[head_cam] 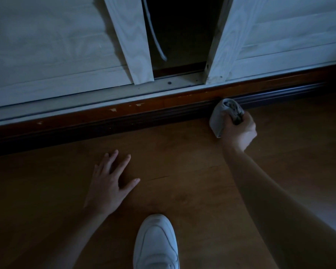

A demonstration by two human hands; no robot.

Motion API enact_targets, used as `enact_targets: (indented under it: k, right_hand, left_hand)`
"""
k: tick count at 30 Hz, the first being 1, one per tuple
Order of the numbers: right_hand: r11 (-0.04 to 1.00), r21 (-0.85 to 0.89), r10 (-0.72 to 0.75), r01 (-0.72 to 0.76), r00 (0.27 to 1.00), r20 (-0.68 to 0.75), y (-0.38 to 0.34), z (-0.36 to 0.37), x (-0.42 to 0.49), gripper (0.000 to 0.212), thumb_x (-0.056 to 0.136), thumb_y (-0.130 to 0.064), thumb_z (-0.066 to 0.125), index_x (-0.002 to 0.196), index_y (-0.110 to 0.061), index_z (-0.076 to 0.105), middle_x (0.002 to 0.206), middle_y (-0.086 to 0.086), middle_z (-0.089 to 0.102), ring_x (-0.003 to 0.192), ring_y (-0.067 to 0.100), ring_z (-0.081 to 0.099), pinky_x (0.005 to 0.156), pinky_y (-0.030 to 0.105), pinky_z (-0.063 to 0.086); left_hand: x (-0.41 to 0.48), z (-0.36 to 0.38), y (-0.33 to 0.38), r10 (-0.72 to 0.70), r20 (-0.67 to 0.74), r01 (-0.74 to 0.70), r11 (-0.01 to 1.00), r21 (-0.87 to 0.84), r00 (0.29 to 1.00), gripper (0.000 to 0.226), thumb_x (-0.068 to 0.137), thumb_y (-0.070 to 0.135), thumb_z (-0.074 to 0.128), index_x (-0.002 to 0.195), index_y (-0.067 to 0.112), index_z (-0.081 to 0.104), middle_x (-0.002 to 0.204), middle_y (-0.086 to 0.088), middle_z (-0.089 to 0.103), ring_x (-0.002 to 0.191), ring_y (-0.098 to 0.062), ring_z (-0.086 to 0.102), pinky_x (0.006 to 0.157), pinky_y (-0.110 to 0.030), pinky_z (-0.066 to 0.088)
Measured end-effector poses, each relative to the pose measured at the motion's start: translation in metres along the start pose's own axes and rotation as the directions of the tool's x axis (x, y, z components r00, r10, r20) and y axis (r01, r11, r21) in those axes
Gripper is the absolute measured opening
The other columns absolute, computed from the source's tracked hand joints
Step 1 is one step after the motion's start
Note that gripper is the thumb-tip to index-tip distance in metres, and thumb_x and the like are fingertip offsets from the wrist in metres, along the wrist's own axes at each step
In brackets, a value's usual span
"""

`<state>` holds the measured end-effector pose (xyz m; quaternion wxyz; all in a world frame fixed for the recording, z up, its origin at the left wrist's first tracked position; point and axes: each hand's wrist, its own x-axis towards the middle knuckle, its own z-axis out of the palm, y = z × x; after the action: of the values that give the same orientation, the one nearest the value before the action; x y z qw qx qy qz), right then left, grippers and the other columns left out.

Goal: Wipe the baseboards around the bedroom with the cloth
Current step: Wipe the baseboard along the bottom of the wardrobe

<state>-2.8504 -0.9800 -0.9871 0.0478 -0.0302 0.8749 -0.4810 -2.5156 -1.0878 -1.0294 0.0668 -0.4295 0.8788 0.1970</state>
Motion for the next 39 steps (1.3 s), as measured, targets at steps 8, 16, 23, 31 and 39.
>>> enact_targets:
  k: [8,16,23,31,39]
  right_hand:
    - [0.951,0.241,0.206,-0.193,0.978,-0.03,-0.013,0.035,-0.041,0.009,0.096,-0.014,0.064,0.105,-0.012,0.061,0.085,-0.015,0.052,0.088,0.008,0.053,0.074,0.009,0.034]
    - [0.954,0.221,0.201,-0.203,0.979,0.03,-0.01,0.035,-0.044,0.011,0.093,-0.02,0.069,0.094,-0.017,0.059,0.089,-0.007,0.059,0.085,0.011,0.059,0.078,0.023,0.048]
    - [0.965,0.199,0.142,-0.172,0.977,0.158,-0.011,0.055,-0.079,0.018,0.091,-0.026,0.073,0.091,-0.014,0.059,0.082,-0.008,0.062,0.078,0.012,0.063,0.073,0.028,0.052]
    - [0.947,0.219,0.21,-0.237,0.968,0.141,-0.029,0.075,-0.111,0.016,0.093,-0.02,0.069,0.088,-0.015,0.055,0.081,-0.004,0.062,0.077,0.015,0.061,0.072,0.027,0.047]
    - [0.931,0.24,0.203,-0.274,0.938,0.282,-0.038,0.091,-0.139,0.016,0.092,-0.023,0.072,0.087,-0.016,0.058,0.08,-0.009,0.063,0.075,0.007,0.061,0.064,0.015,0.045]
  left_hand:
    - [0.0,0.001,0.004,-0.02,0.001,0.02,1.0,0.013,1.0,0.094,0.075,0.092,0.017,0.157,0.045,0.016,0.17,0.005,0.0,0.155,-0.017,-0.011,0.123,-0.043,-0.002]
    - [-0.001,0.0,0.007,-0.025,-0.004,0.025,1.0,0.0,1.0,0.095,0.075,0.091,0.017,0.158,0.043,0.019,0.17,0.004,0.001,0.155,-0.017,-0.01,0.122,-0.042,-0.004]
    - [-0.001,0.003,0.008,-0.024,-0.023,0.024,1.0,-0.008,0.999,0.094,0.077,0.091,0.02,0.158,0.042,0.021,0.17,0.004,-0.001,0.153,-0.014,-0.014,0.12,-0.042,-0.007]
    - [0.0,-0.001,0.01,-0.035,-0.019,0.035,0.999,-0.02,0.999,0.097,0.076,0.092,0.019,0.158,0.042,0.024,0.17,0.001,0.004,0.156,-0.02,-0.006,0.121,-0.044,-0.004]
    - [0.0,0.004,0.009,-0.032,-0.046,0.029,0.998,-0.054,0.998,0.095,0.076,0.091,0.023,0.157,0.041,0.028,0.17,0.001,0.007,0.156,-0.021,-0.005,0.122,-0.047,-0.001]
